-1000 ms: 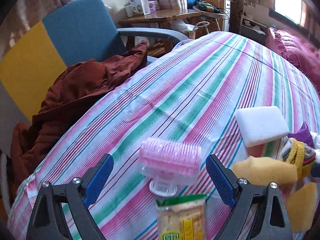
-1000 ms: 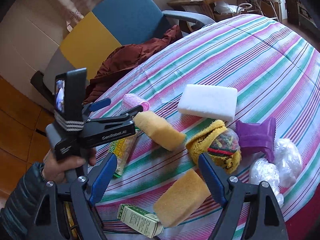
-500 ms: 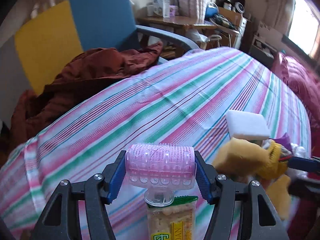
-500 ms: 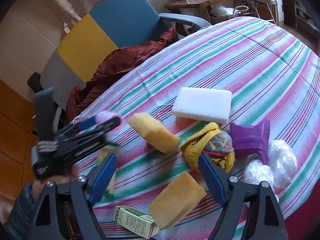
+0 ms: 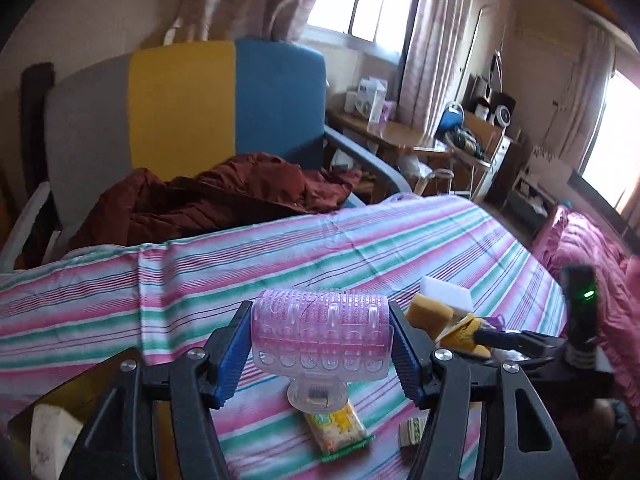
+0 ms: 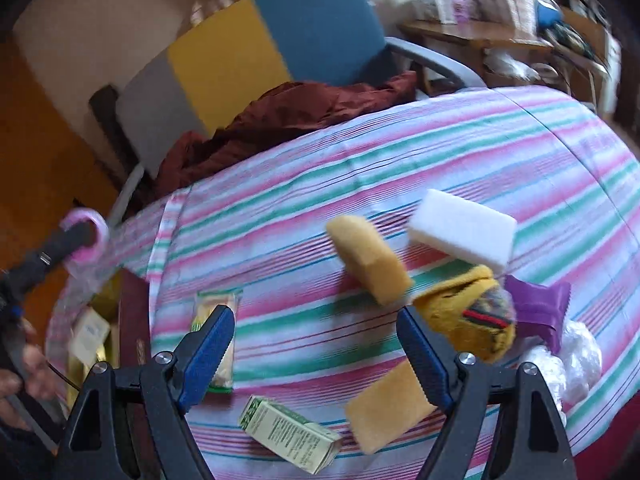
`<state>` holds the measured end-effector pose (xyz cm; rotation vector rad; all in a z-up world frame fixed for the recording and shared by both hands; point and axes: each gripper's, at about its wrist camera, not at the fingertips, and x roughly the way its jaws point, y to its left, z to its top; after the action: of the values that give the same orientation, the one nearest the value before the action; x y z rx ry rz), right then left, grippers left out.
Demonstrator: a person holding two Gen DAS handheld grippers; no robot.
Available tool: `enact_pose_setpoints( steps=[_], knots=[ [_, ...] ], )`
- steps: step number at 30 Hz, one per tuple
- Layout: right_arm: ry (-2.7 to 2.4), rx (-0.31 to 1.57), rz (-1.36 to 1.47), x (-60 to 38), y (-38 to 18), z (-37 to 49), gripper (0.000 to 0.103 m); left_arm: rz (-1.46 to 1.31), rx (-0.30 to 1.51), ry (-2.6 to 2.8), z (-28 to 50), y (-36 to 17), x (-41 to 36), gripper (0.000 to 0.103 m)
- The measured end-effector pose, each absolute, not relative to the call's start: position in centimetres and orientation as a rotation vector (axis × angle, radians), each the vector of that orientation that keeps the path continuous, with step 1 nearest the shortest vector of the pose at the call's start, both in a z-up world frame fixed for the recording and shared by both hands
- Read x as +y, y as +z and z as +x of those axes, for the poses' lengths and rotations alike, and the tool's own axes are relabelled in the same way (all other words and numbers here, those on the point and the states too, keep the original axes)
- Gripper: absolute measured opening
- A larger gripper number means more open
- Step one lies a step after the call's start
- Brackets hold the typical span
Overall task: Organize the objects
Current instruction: 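Grasp the WEIDAN cracker packet with the right tool while the left carries the roller, then lower the roller and cracker packet into the gold tray with both tools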
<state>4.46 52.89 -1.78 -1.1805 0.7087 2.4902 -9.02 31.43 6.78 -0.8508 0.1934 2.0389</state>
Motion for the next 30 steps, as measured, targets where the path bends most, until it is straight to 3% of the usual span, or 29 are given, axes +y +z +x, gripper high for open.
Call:
enact_pose_setpoints(
  steps=[6,16,19,21,30],
  knots=[
    [2.593,0.521,-1.321,47.3,-1.7,1.9,0.085,-0.817,0.138,2.138,-6.8,9.0,22.9,0.064],
    [2.451,0.455,-1.575,43.1,-7.2,-5.3,0.084,-0.896,-0.009,2.391,-5.7,8.2,7.2,0.064],
    [2.418,0.402,-1.619,42.4,-9.0,-5.8,0.068,-0.911,-0.029,2.496,-5.7,7.2,3.2,0.064],
    [2.44,0.296,-1.595,41.4,-8.8,-5.5,0.049,-0.941,-0.073,2.54,-6.2,6.4,0.7,0.064],
    [2.555,0.323,-1.465,39.8,-5.2,-1.2,0.049,-1.011,-0.139,2.602,-7.2,3.1,-2.6,0.064]
  ],
)
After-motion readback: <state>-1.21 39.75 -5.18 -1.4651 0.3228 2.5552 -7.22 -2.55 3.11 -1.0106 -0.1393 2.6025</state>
